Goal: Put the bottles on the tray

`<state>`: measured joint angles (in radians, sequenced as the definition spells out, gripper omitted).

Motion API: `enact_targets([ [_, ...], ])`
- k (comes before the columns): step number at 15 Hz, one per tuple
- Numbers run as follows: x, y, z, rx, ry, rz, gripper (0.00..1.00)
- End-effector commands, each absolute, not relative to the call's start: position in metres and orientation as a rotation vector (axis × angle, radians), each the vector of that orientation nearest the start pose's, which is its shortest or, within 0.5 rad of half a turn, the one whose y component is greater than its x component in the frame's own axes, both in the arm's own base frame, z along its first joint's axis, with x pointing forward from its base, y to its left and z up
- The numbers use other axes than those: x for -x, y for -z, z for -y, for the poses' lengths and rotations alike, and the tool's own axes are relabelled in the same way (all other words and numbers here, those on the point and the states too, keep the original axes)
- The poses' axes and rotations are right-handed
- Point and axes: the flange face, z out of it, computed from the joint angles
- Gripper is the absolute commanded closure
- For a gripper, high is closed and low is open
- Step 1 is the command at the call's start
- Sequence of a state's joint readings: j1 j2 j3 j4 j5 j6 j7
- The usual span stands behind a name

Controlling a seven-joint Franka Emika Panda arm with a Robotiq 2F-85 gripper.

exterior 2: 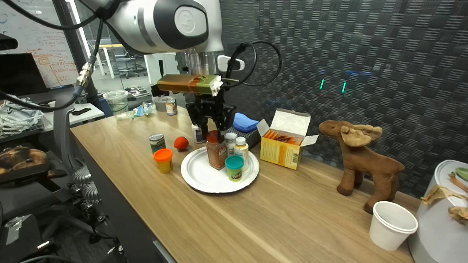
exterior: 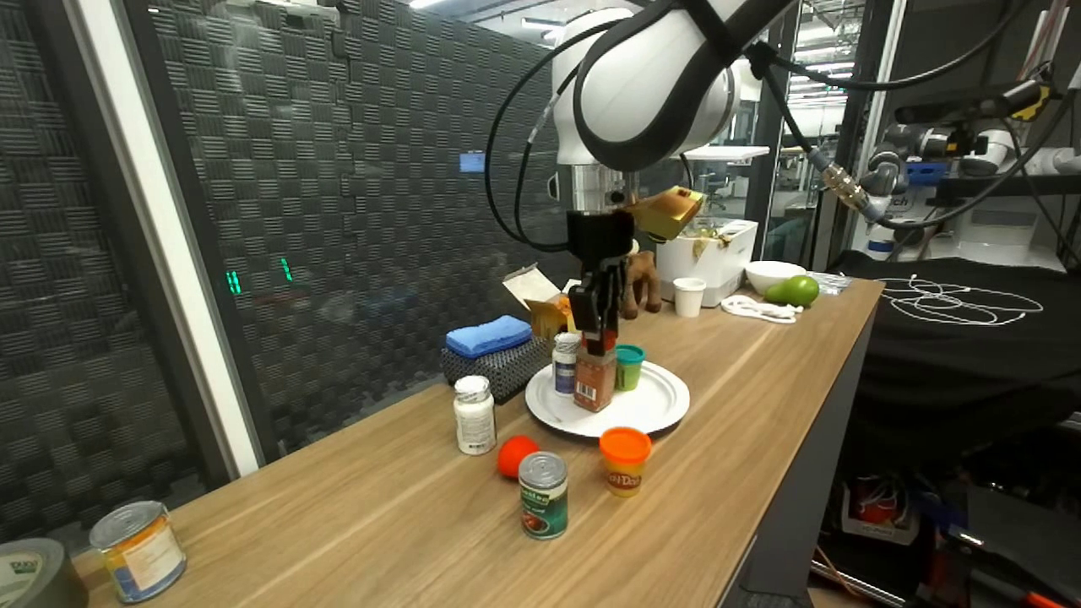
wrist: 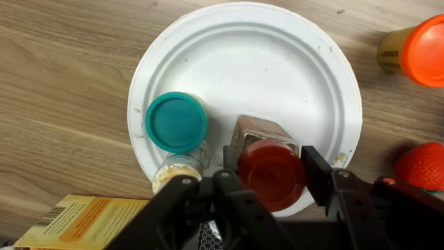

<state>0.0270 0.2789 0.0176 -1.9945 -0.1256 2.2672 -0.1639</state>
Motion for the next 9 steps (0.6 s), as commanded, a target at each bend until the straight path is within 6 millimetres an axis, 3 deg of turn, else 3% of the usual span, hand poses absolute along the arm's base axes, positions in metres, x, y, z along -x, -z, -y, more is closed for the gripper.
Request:
enact_targets([
  [1,-0.613,-0.335,-0.015,3.238,0.049,0.472,0.76],
  [9,-0.614,-0.337,0.001,3.267,0.014,0.490,0.76],
])
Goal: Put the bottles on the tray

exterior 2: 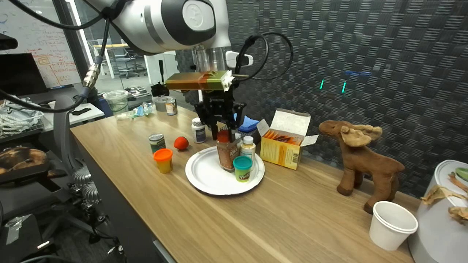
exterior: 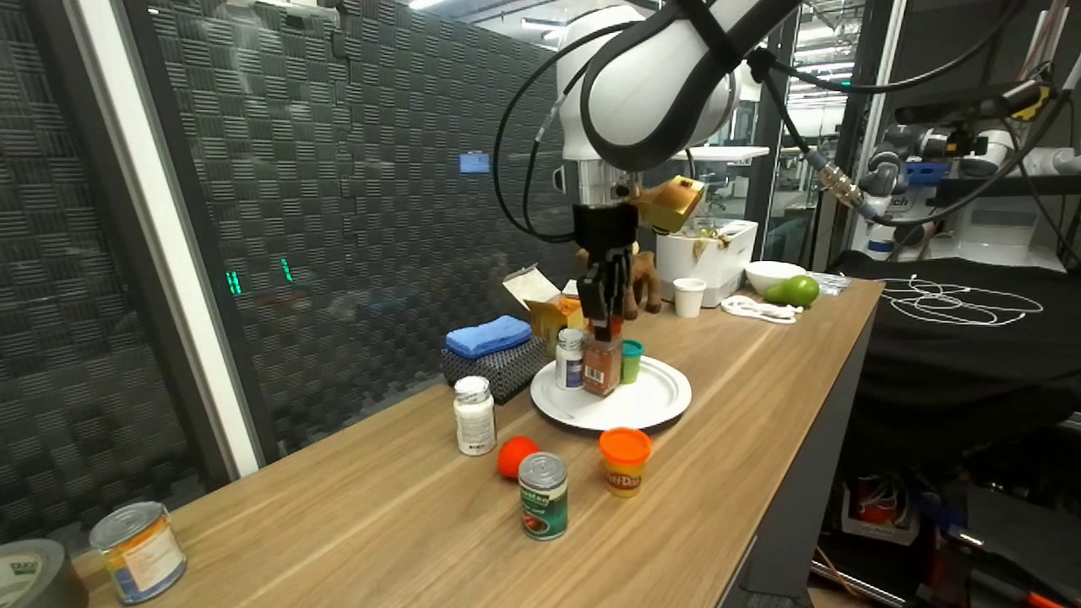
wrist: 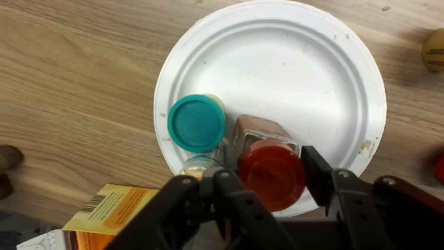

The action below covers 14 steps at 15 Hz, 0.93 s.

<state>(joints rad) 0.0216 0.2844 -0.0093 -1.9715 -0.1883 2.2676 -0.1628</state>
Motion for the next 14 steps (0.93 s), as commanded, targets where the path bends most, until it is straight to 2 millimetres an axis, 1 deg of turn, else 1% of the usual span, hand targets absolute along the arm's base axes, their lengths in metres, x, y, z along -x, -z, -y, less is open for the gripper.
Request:
enact_targets([
  [1,-0.613,-0.336,0.002,3.268,0.005,0.495,0.76],
  [2,-0.612,-0.334,0.002,3.268,-0.011,0.503,0.26],
  [3,-0.612,-0.334,0.002,3.271,-0.013,0.505,0.25],
  [4,-0.611,-0.336,0.002,3.272,-0.012,0.508,0.20],
  [6,-0.610,-0.343,0.001,3.270,0.006,0.499,0.05],
  [7,-0.609,-0.348,0.000,3.265,0.010,0.494,0.00],
  [9,-0.607,-0.363,-0.006,3.264,0.031,0.486,0.00],
  [11,-0.605,-0.379,-0.017,3.272,0.028,0.493,0.00],
  [14,-0.599,-0.401,-0.048,3.263,0.007,0.545,0.00],
])
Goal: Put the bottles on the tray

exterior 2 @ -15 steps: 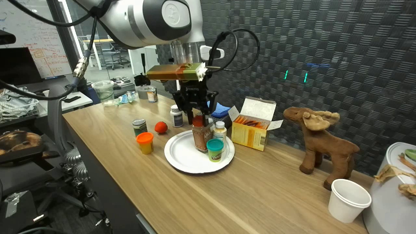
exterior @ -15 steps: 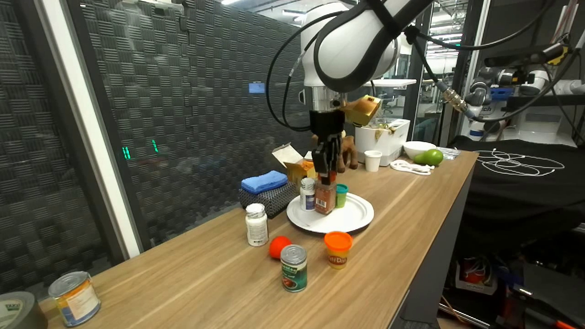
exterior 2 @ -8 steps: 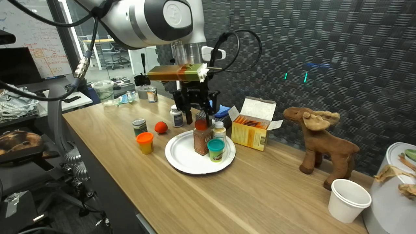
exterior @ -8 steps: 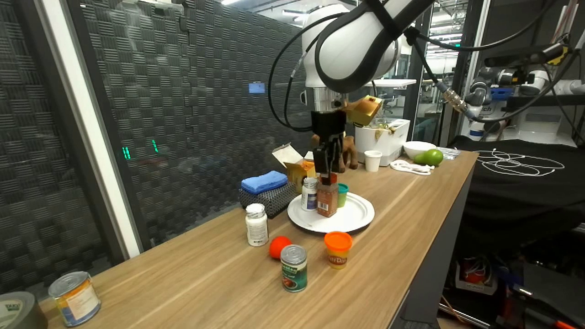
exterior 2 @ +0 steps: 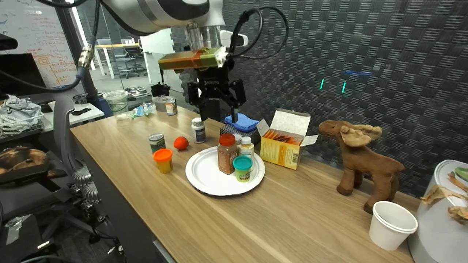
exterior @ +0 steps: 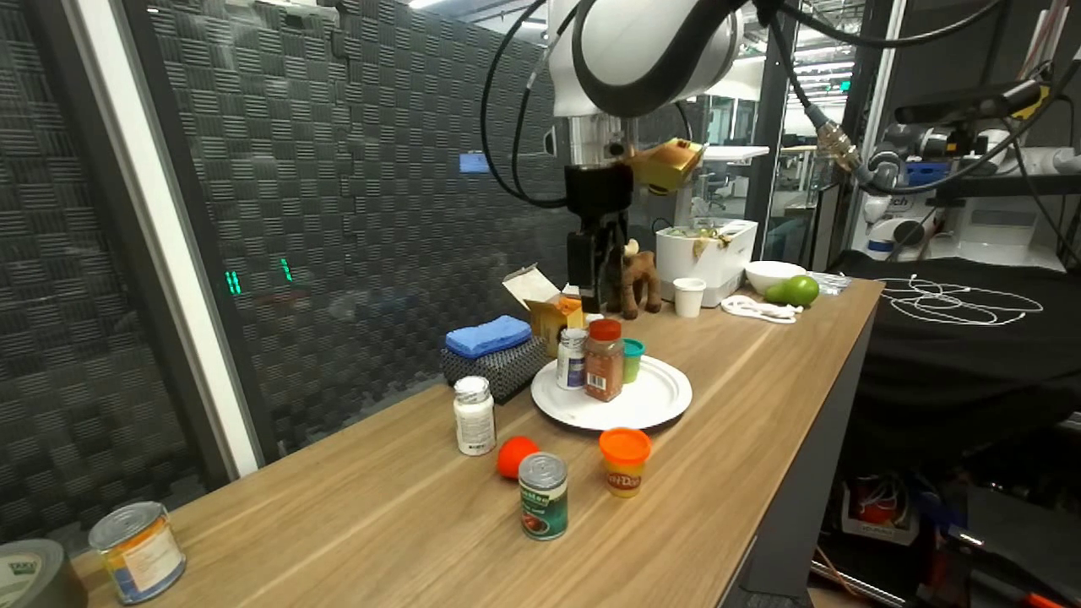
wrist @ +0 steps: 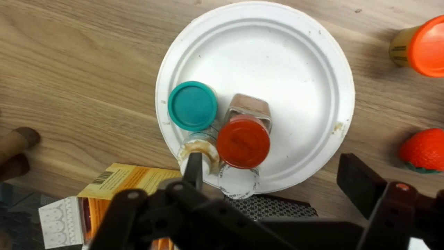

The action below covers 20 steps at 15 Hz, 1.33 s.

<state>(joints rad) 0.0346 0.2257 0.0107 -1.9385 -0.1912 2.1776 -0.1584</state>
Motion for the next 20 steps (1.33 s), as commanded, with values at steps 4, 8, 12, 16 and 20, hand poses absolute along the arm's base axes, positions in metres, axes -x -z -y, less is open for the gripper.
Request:
enact_targets([
  [4,-0.601,-0.407,-0.100,3.211,0.052,0.638,0.00],
  [8,-0.608,-0.384,-0.145,3.195,0.045,0.662,0.00],
  [12,-0.612,-0.351,-0.174,3.158,-0.012,0.685,0.00],
  [16,-0.620,-0.327,-0.196,3.117,-0.011,0.694,0.00],
  [20,-0.631,-0.314,-0.206,3.100,0.013,0.689,0.00],
])
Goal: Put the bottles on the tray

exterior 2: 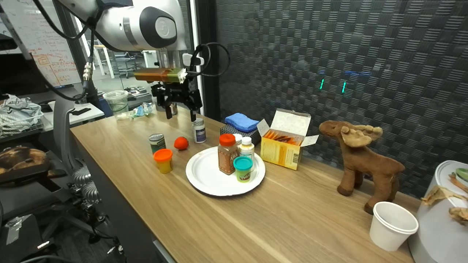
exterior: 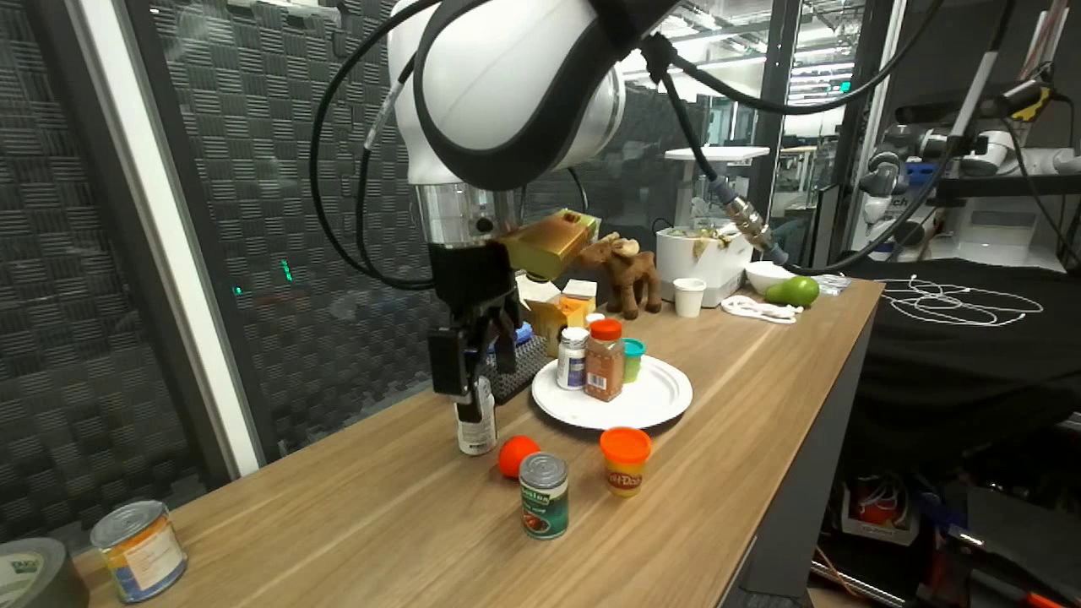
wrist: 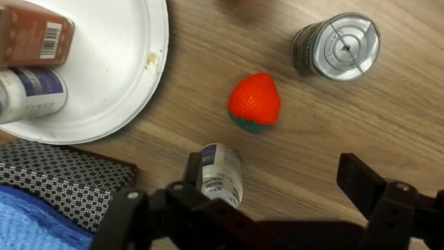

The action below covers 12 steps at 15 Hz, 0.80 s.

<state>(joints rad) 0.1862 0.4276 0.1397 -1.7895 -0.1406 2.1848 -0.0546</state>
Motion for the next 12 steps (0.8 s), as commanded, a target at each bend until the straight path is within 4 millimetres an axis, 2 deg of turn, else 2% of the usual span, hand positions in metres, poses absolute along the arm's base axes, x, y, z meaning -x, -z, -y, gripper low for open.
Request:
enact_targets([
  [1,-0.633,-0.312,-0.207,3.101,0.021,0.688,0.00],
  [12,-0.663,-0.309,-0.192,3.143,0.096,0.605,0.00],
])
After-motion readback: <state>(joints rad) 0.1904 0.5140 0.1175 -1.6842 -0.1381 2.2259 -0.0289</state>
